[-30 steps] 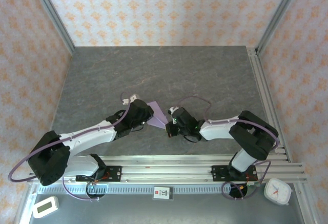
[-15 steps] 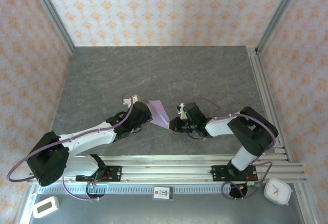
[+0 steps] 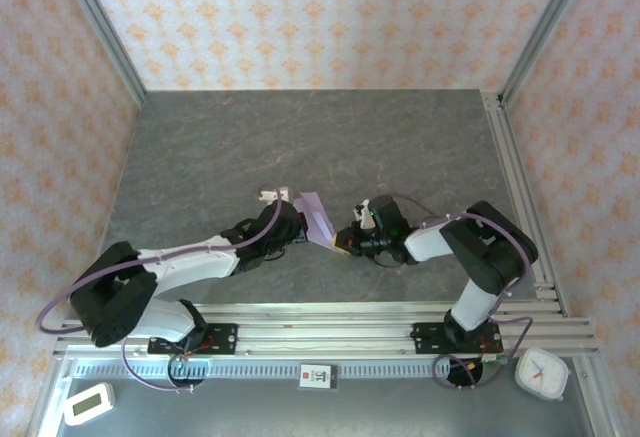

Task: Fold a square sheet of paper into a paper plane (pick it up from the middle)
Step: Fourth fold the wing at the center of the table.

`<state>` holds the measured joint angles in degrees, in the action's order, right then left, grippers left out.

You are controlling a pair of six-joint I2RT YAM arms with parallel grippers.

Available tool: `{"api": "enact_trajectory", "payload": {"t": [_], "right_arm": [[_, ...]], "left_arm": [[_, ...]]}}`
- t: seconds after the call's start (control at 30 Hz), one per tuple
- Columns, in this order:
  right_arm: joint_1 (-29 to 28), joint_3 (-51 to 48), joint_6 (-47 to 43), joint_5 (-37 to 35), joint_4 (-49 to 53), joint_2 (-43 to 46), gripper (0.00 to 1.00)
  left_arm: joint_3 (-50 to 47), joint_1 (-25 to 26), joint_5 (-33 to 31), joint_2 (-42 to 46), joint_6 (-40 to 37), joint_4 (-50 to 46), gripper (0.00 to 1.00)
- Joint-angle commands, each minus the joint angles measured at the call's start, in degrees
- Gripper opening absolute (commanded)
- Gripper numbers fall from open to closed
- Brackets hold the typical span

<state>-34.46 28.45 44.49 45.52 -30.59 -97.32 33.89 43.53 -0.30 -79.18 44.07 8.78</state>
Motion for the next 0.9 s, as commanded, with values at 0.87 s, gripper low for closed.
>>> {"api": "enact_trajectory", "payload": {"t": [0.87], "right_arm": [[1.07,-2.78,2.69,0.63,-3.77,-7.75,0.00]], "left_arm": [[10.50,-0.63,8.28,-18.53,-12.50,8.86,0.00]]}}
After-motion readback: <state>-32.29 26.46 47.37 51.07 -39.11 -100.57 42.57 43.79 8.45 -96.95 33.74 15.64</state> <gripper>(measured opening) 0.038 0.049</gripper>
